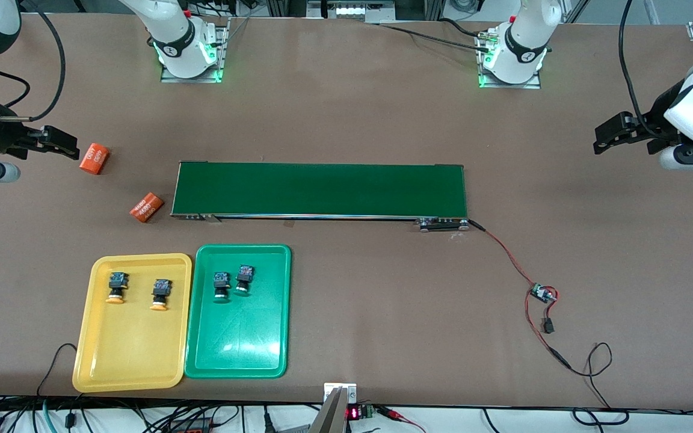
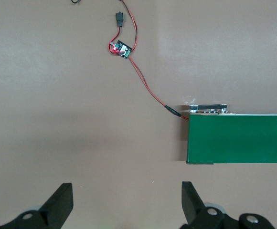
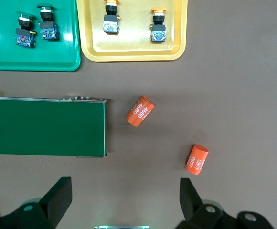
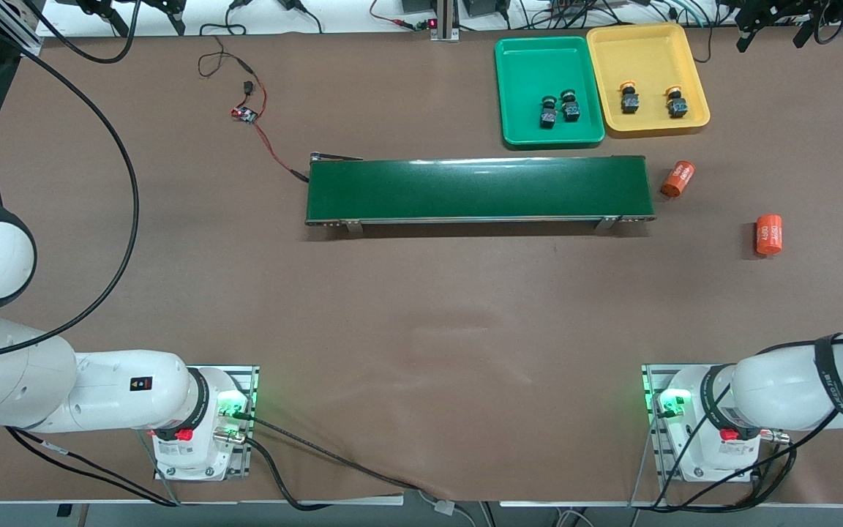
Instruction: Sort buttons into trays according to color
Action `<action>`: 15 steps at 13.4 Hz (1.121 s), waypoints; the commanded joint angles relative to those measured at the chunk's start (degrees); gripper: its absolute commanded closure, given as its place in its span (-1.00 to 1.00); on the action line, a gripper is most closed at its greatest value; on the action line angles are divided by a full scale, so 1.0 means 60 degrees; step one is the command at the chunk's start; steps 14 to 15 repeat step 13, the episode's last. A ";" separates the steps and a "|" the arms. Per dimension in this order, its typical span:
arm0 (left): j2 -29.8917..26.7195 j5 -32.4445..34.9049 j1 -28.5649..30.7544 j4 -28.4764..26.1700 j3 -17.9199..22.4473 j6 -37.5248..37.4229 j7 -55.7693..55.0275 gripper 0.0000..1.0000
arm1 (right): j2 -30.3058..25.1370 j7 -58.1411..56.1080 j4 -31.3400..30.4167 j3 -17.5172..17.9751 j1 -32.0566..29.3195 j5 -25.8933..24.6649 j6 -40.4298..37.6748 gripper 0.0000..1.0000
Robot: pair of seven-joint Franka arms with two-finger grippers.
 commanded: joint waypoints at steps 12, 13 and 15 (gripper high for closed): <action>0.0133 -0.0217 0.0049 0.0316 -0.0001 -0.0189 0.0134 -1.00 | 0.0106 -0.0065 0.0289 0.0073 0.0359 0.0240 -0.0248 -1.00; 0.0147 -0.0217 0.0049 0.0301 -0.0001 -0.0189 0.0134 -1.00 | 0.0106 -0.0065 0.0289 0.0073 0.0359 0.0240 -0.0248 -1.00; 0.0147 -0.0217 0.0049 0.0301 -0.0001 -0.0189 0.0134 -1.00 | 0.0106 -0.0065 0.0289 0.0073 0.0359 0.0240 -0.0248 -1.00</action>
